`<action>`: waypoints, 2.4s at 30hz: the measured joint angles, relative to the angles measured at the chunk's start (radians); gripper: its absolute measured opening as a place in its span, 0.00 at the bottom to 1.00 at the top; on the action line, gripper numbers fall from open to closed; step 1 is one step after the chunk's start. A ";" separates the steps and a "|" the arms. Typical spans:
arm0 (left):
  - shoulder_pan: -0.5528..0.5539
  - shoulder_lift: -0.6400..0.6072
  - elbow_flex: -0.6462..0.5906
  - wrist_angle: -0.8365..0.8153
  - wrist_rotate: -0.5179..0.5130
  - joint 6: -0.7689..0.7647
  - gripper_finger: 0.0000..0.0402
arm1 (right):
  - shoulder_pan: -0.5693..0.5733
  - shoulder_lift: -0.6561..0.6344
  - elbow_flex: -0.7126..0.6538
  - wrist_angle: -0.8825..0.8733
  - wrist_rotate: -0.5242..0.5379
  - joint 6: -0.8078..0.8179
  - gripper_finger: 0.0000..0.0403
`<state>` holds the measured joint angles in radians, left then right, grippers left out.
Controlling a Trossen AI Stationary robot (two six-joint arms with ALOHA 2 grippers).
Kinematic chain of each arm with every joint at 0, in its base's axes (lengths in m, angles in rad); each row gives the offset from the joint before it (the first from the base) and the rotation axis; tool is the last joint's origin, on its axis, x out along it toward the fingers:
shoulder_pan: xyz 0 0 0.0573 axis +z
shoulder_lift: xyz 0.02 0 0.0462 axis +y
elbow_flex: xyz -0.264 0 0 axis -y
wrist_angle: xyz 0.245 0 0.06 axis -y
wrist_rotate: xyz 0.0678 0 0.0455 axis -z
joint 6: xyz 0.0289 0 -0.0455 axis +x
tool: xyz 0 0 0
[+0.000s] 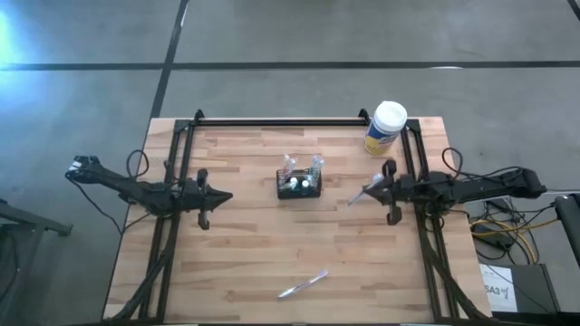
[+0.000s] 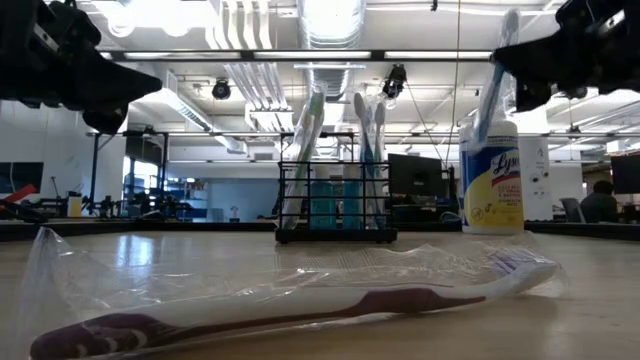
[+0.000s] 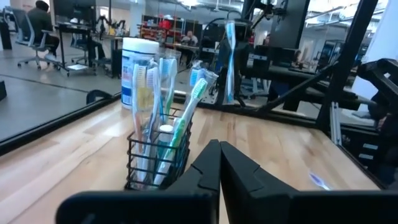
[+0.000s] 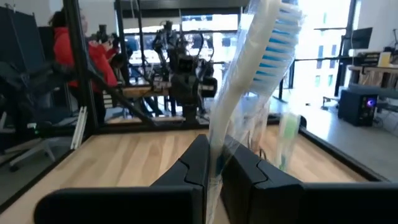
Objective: Pick & Place toothbrushing station
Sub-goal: Put the blue toothbrush in the wire organizer
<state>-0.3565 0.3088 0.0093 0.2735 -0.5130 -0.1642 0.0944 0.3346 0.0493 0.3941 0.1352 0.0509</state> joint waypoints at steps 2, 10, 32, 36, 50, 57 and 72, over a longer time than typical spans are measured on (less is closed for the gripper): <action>0.000 0.000 0.000 0.004 0.000 0.000 0.01 | 0.000 0.032 0.035 0.000 0.000 -0.009 0.06; 0.000 0.000 -0.001 0.005 0.000 0.000 0.03 | -0.004 0.294 0.217 0.009 0.141 -0.060 0.06; 0.000 0.000 -0.002 0.004 0.000 -0.010 0.01 | -0.132 0.917 0.448 0.251 0.158 -0.087 0.06; 0.000 0.000 -0.002 0.004 0.000 -0.010 0.02 | -0.138 0.959 0.448 0.271 0.159 -0.082 0.06; 0.000 0.000 -0.003 0.004 -0.001 -0.010 0.02 | -0.137 1.089 0.448 0.277 0.208 -0.021 0.06; 0.000 0.000 -0.003 0.004 -0.001 -0.011 0.02 | -0.137 1.156 0.452 0.309 0.209 0.000 0.06; 0.000 0.000 -0.003 0.003 -0.001 -0.013 0.03 | -0.137 1.246 0.487 0.314 0.209 -0.005 0.07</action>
<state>-0.3564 0.3092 0.0059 0.2763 -0.5139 -0.1774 -0.0422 1.5802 0.5361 0.7080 0.3446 0.0455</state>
